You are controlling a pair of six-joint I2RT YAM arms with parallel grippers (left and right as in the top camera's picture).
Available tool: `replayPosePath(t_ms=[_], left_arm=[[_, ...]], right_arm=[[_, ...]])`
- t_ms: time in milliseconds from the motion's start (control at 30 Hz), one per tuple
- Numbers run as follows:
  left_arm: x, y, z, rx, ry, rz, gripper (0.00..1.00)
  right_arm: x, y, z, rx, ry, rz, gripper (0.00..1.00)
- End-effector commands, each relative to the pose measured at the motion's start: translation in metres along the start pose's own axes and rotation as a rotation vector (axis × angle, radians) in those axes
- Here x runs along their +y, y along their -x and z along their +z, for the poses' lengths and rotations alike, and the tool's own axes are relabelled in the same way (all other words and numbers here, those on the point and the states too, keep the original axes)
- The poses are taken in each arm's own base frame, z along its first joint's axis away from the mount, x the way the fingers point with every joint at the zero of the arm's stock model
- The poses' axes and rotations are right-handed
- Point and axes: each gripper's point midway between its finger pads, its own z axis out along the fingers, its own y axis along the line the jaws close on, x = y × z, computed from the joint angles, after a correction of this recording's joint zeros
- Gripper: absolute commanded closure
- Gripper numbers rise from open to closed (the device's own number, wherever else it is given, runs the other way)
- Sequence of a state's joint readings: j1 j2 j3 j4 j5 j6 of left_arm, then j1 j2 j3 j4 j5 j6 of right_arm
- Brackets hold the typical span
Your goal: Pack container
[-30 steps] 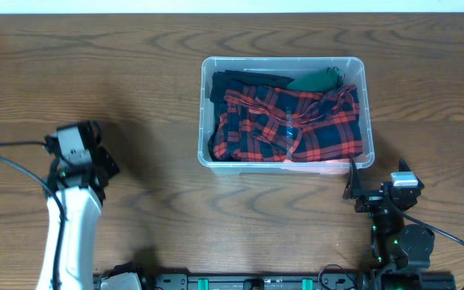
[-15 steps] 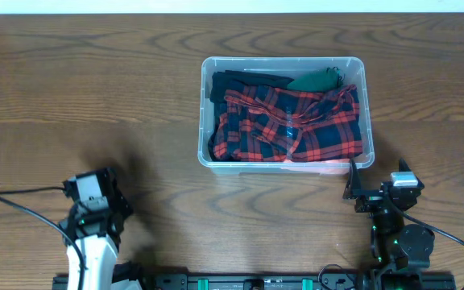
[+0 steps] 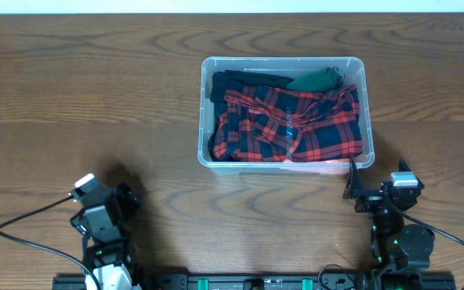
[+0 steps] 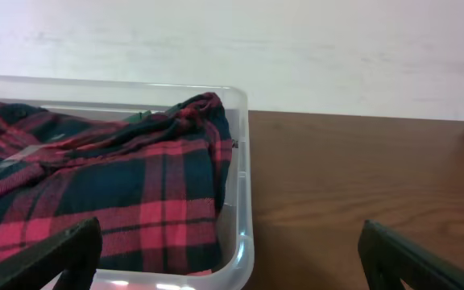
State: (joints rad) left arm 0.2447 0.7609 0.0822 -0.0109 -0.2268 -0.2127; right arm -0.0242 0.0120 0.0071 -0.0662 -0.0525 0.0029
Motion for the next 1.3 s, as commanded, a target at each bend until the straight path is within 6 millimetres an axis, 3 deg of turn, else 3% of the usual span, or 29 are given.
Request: replayPosePath(t_ms=[0,133,367,533,700,1267], left_arm=[[-0.005,-0.015,0.001,0.018,-0.043,0.004,0.02],[-0.002,-0.027,0.002,0.036,-0.041,0.008,0.02],[-0.004,-0.024,-0.001,0.021,-0.057,0.003,0.02],[-0.013,-0.008,-0.008,-0.054,-0.115,-0.019,0.02],[-0.025,-0.003,-0.012,-0.070,-0.187,-0.023,0.02],[-0.029,0.012,-0.020,-0.143,-0.215,-0.036,0.02]], right_arm=[[-0.002,0.000,0.000,-0.001,-0.010,-0.011,0.01],[-0.002,0.000,0.000,-0.001,-0.010,-0.011,0.01],[-0.002,0.000,0.000,-0.001,-0.010,-0.011,0.01],[-0.002,0.000,0.000,-0.001,-0.010,-0.011,0.01],[-0.002,0.000,0.000,-0.001,-0.010,-0.011,0.01],[-0.002,0.000,0.000,-0.001,-0.010,-0.011,0.01]])
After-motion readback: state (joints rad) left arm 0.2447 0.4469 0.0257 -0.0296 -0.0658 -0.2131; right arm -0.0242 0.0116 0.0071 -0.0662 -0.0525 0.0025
